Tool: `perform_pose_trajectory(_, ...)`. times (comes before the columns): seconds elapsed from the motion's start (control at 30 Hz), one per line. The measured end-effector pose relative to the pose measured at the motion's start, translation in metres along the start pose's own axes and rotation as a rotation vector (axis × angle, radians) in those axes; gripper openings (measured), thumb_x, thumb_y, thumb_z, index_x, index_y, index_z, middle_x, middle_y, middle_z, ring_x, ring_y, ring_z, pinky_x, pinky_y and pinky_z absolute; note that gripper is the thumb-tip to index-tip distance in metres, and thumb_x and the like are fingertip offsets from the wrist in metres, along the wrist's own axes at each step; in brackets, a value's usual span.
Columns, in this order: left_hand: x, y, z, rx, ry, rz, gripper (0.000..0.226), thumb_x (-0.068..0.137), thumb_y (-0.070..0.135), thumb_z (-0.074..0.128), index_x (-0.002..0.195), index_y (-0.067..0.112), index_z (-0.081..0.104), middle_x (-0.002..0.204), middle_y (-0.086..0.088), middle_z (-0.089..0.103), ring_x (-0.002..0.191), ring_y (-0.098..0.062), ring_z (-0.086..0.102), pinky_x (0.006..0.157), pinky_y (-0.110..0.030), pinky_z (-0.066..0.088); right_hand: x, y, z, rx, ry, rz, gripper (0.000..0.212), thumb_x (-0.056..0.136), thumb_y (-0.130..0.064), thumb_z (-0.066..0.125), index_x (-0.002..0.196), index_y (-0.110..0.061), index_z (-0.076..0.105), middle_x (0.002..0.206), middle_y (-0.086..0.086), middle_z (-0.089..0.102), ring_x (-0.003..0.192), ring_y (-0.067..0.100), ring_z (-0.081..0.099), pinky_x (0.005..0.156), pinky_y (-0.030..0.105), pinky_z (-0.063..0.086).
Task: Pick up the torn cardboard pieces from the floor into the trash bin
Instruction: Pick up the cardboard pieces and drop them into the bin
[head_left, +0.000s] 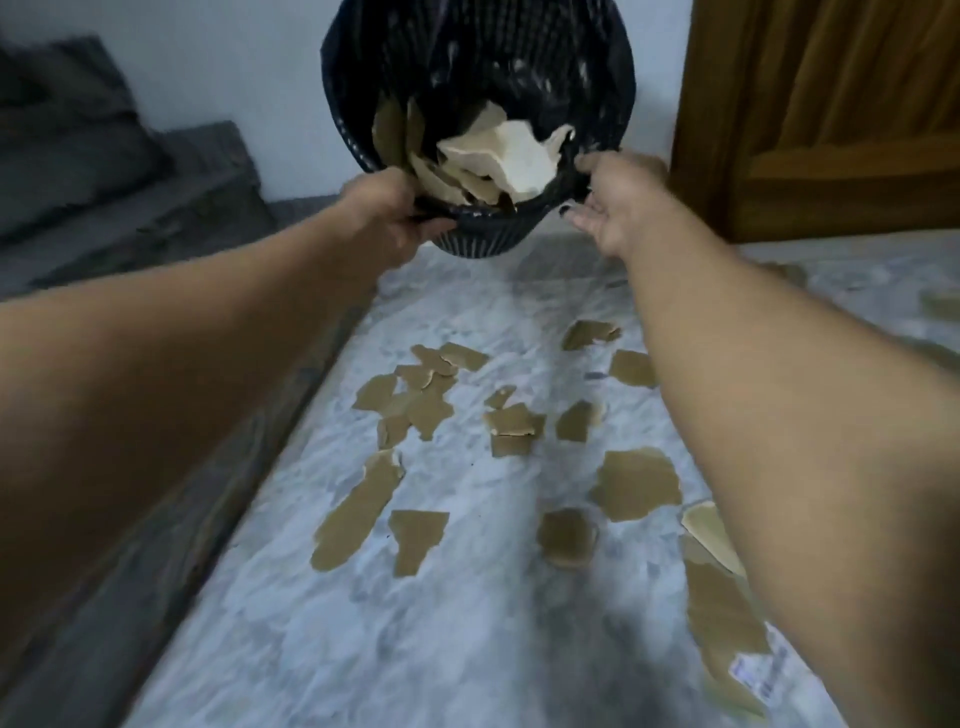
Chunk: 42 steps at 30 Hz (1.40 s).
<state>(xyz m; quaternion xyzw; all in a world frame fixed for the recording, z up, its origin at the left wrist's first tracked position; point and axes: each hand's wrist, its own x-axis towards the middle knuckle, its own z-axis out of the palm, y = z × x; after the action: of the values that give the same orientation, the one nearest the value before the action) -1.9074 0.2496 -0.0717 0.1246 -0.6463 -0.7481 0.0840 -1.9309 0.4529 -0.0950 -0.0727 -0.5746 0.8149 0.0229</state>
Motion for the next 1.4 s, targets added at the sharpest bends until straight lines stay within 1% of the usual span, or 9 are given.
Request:
perform_pose_trajectory(0.13,0.018,0.011,0.062,0.103,0.096,0.048,0.022,0.091,-0.009,0.050,0.104,-0.001,0.066,0.096,-0.017,0.069,0.082,-0.028,0.070,0.052,-0.034,0.058,0.025,0.019,0.002,0.108,0.027,0.009,0.023,0.094,-0.023,0.063,0.113,-0.016,0.051,0.120,0.006,0.060,0.103,0.029,0.062,0.068,0.052,0.061)
perform_pose_trajectory(0.3,0.034,-0.007,0.108,0.130,0.079,-0.007,0.017,0.093,-0.009,0.045,0.100,-0.003,0.059,0.106,-0.020,0.065,0.093,-0.032,0.067,0.053,-0.036,0.060,0.059,0.014,-0.017,0.332,0.143,-0.023,0.049,0.094,-0.004,0.053,0.142,-0.016,0.048,0.134,0.008,0.055,0.099,0.029,0.061,0.059,0.041,0.063)
perform_pose_trajectory(0.43,0.065,-0.049,0.097,0.067,0.076,-0.062,0.018,0.095,-0.009,0.043,0.106,-0.006,0.057,0.108,-0.021,0.062,0.085,-0.033,0.068,0.056,-0.038,0.061,0.083,0.049,-0.014,0.237,0.267,-0.052,0.048,0.093,-0.003,0.054,0.140,-0.014,0.049,0.121,0.008,0.060,0.077,0.022,0.063,0.061,0.037,0.063)
perform_pose_trajectory(0.63,0.100,-0.103,0.031,0.099,0.059,-0.210,0.013,0.100,0.004,0.046,0.100,0.003,0.059,0.094,-0.013,0.065,0.073,-0.025,0.068,0.055,-0.032,0.061,0.107,0.125,0.017,0.089,0.162,-0.046,0.024,0.095,-0.005,0.056,0.112,-0.021,0.056,0.096,-0.008,0.061,0.088,0.017,0.067,0.076,0.043,0.062)
perform_pose_trajectory(0.9,0.161,-0.149,0.002,0.077,0.070,-0.305,0.028,0.097,0.006,0.044,0.116,-0.010,0.058,0.082,-0.023,0.070,0.046,-0.021,0.066,0.045,-0.026,0.055,0.138,0.160,0.023,-0.005,0.151,0.124,0.026,0.096,-0.003,0.057,0.119,-0.014,0.060,0.117,0.008,0.063,0.104,0.031,0.066,0.063,0.028,0.062)
perform_pose_trajectory(1.07,0.205,-0.142,0.006,0.020,0.058,-0.306,0.024,0.095,0.012,0.057,0.112,-0.004,0.058,0.083,-0.022,0.069,0.042,-0.019,0.058,0.041,-0.026,0.055,0.155,0.169,0.052,-0.070,0.299,0.178,0.036,0.100,-0.017,0.056,0.135,-0.016,0.046,0.133,0.016,0.057,0.104,0.035,0.066,0.085,0.049,0.059)
perform_pose_trajectory(1.17,0.235,-0.140,-0.009,-0.065,0.025,-0.321,0.029,0.093,0.013,0.063,0.117,-0.003,0.056,0.097,-0.022,0.069,0.048,-0.019,0.060,0.045,-0.028,0.057,0.160,0.172,0.073,-0.153,0.281,0.127,0.076,0.100,-0.020,0.058,0.157,-0.027,0.009,0.149,0.009,0.045,0.114,0.033,0.062,0.094,0.060,0.051)
perform_pose_trajectory(1.3,0.260,-0.140,-0.034,-0.114,-0.079,-0.348,0.036,0.094,0.028,0.063,0.122,0.006,0.055,0.107,-0.010,0.065,0.082,-0.021,0.065,0.072,-0.036,0.059,0.160,0.169,0.103,-0.541,0.185,0.122,0.035,0.097,-0.026,0.061,0.130,-0.032,0.050,0.128,0.005,0.061,0.097,0.026,0.064,0.086,0.054,0.056)
perform_pose_trajectory(1.4,0.270,-0.138,-0.054,-0.109,-0.193,-0.386,0.038,0.099,0.037,0.052,0.128,0.013,0.052,0.117,-0.004,0.060,0.102,-0.024,0.061,0.084,-0.040,0.055,0.160,0.167,0.123,-0.779,0.084,0.110,0.033,0.097,-0.020,0.056,0.127,-0.032,0.049,0.106,0.002,0.059,0.089,0.022,0.060,0.090,0.055,0.054)
